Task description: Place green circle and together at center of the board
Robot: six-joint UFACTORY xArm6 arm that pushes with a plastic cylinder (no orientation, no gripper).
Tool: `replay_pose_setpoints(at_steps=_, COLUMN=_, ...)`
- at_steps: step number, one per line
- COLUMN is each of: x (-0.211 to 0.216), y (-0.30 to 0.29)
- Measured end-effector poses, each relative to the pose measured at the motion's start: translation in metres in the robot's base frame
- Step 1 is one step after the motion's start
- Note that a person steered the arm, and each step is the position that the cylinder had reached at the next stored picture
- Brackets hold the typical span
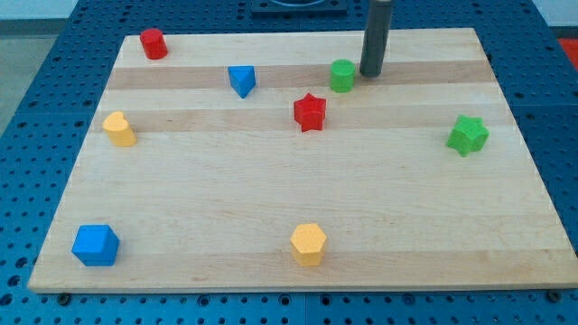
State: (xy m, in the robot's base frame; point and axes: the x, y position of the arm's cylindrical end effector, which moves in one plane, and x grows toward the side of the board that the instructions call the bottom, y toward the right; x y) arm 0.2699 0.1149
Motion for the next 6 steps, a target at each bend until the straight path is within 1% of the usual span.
replay_pose_setpoints(at_steps=1, x=-0.014, y=-0.029)
replay_pose_setpoints(at_steps=2, x=0.037, y=-0.047)
replay_pose_setpoints(at_steps=3, x=0.082, y=-0.052)
replay_pose_setpoints(at_steps=4, x=0.101, y=-0.109)
replay_pose_setpoints(at_steps=5, x=0.092, y=-0.146)
replay_pose_setpoints(at_steps=6, x=0.099, y=-0.187)
